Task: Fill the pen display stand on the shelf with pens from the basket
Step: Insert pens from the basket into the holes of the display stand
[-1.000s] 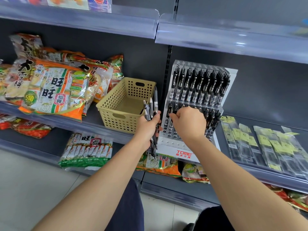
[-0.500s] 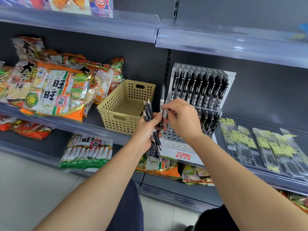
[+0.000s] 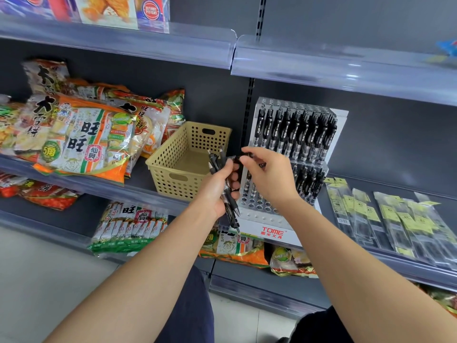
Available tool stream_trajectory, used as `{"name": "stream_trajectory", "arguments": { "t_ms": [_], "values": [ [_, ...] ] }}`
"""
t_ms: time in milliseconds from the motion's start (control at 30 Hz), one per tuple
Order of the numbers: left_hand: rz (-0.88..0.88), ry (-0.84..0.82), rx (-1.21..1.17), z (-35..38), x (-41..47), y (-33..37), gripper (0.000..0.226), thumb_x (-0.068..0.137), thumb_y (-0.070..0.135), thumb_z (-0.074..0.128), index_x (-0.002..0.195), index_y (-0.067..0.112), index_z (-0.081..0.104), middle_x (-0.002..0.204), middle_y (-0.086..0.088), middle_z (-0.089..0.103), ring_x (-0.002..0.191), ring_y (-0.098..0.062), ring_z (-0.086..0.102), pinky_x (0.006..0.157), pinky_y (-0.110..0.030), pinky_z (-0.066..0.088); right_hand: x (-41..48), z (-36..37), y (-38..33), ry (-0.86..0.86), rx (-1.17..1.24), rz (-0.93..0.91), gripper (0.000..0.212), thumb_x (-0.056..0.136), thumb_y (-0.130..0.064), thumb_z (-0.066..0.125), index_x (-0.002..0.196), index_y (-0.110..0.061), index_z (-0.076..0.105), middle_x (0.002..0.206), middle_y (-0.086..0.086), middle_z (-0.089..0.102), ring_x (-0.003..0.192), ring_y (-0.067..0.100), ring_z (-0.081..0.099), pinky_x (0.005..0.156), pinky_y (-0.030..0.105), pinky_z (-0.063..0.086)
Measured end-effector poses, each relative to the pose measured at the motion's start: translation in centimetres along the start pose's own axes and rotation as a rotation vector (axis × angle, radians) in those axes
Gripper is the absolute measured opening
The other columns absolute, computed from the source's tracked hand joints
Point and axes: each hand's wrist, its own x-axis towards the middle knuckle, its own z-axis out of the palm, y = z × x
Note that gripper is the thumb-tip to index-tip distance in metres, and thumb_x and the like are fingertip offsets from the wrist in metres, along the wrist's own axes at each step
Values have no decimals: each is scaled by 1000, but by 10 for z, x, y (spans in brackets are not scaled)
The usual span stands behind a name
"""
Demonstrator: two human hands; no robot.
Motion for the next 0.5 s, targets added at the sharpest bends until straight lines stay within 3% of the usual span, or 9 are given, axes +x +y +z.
{"name": "stream_trajectory", "arguments": {
  "t_ms": [100,200,367,500],
  "values": [
    [41,174,14,0,4,3,23,93,32,60,100,10,57,66,0,50,47,-10,42,37,-19,32,3,-6,-5,12,-61,-58,22,98,-24,50,111,-15,65,85,-9,60,76,7,55,67,21,42],
    [55,190,40,0,5,4,28,93,33,60,108,9,57,70,-4,59,48,-11,44,38,-19,33,4,-8,-8,-10,-55,-80,18,99,-24,46,105,-15,61,82,-7,59,74,10,55,67,28,46],
    [-20,160,75,3,1,0,29,90,38,63,98,11,60,71,-5,66,50,-12,46,37,-19,33,7,-9,-10,96,113,36,14,88,-26,66,97,-18,58,78,-9,59,73,6,57,67,17,48],
    [-44,140,120,1,1,-6,34,90,38,63,105,8,60,62,-3,67,46,-12,46,35,-19,33,7,-11,-7,165,189,148,16,81,-27,75,85,-16,64,76,-6,64,73,9,62,72,26,55]
  ]
}}
